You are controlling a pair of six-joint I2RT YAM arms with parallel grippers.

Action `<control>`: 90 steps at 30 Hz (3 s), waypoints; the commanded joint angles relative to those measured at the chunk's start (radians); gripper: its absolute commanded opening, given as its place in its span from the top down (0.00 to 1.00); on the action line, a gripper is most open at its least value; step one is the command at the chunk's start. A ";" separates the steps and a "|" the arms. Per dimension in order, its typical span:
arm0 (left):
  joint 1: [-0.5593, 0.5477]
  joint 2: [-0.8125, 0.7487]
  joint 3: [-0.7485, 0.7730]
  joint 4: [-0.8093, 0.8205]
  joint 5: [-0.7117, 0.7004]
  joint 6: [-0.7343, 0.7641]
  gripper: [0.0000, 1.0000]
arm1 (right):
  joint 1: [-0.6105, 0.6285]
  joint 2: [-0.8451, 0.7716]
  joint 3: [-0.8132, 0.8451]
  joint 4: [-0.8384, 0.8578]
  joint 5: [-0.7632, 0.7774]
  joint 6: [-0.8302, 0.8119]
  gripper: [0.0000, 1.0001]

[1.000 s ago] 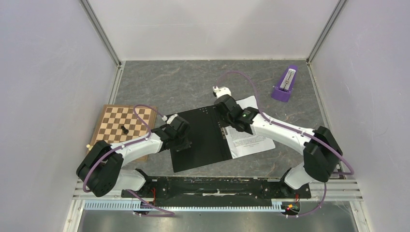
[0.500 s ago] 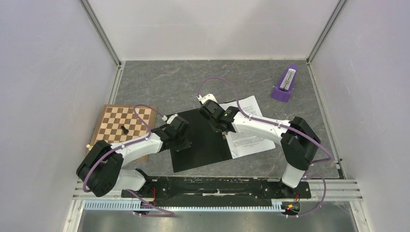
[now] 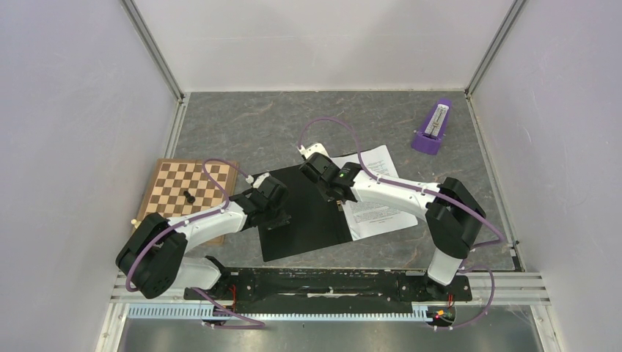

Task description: Put the files into the folder

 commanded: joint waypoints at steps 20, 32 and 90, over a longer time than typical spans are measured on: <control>0.005 0.019 -0.016 -0.013 -0.033 -0.021 0.97 | 0.005 -0.038 0.052 0.011 0.035 -0.004 0.81; 0.006 0.017 -0.017 -0.015 -0.033 -0.020 0.97 | 0.004 0.052 0.074 0.014 0.056 -0.023 0.84; 0.019 0.040 -0.066 0.015 -0.030 -0.099 0.97 | 0.011 -0.075 -0.309 0.121 -0.061 0.088 1.00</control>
